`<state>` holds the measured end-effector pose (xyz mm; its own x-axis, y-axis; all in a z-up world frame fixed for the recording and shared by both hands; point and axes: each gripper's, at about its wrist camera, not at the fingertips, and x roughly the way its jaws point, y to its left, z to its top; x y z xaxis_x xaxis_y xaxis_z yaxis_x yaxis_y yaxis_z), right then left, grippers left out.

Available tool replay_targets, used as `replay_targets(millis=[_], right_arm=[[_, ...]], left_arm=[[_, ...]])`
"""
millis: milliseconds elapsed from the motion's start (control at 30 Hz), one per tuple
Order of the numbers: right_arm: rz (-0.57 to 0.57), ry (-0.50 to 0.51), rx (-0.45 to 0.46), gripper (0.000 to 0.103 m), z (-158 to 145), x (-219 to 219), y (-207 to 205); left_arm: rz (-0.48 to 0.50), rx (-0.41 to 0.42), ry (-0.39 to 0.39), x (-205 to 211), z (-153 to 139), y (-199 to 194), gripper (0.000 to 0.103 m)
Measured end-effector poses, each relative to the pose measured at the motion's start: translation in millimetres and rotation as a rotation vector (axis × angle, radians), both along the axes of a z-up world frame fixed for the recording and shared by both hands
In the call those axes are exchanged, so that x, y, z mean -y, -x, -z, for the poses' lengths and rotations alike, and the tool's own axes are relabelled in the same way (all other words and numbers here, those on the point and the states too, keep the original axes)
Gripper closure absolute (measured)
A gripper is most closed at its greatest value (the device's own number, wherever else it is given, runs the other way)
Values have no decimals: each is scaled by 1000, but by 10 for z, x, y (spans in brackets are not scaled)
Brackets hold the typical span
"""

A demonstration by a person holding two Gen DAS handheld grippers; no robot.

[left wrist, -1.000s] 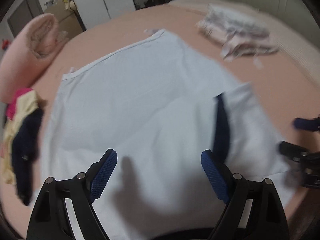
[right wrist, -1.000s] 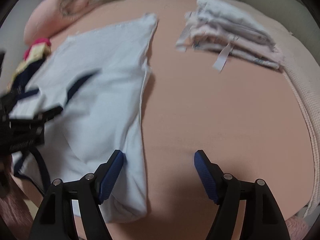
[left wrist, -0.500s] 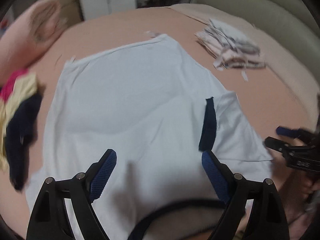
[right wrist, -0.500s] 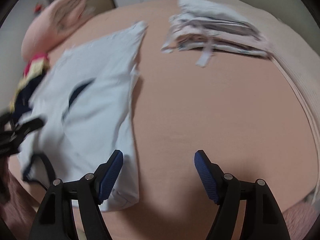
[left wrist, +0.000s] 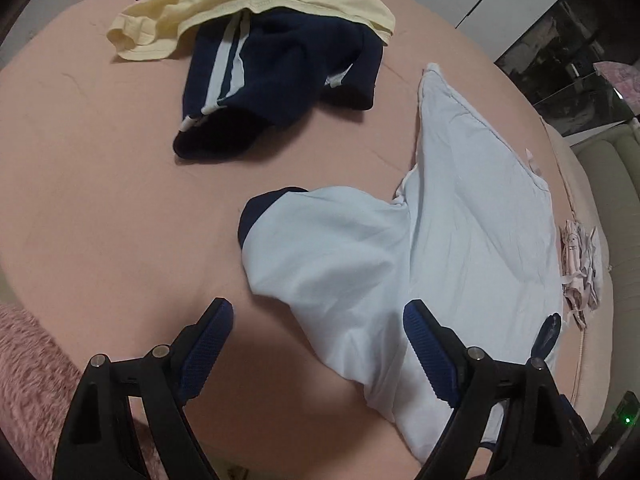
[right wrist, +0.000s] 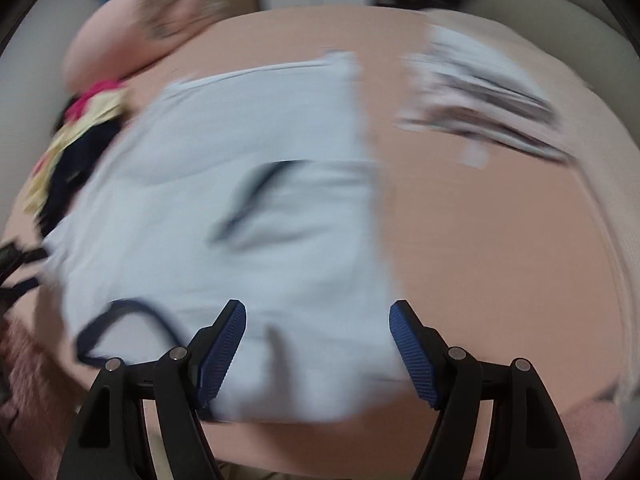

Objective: Fold clothes

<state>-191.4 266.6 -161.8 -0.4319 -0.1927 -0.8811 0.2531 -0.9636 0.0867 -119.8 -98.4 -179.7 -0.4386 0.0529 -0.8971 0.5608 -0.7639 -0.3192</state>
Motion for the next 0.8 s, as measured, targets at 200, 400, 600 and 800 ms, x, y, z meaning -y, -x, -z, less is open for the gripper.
replay_targets(millis=[200,400,600,800], right_arm=[[-128,7,8,29,45,802,-120],[-103,-3,28,29,98,823,-232],[71,49,33,29,20,436,-106],[45,63,0,29,-165,497,84]], left_arm=[[89,-68,73,22,98,175,77],[231,-238,35,-95,-369,187,95],[524,-150,-33,-821,-228,562,93],[720,-119,-150,-1209,-207,567,43]])
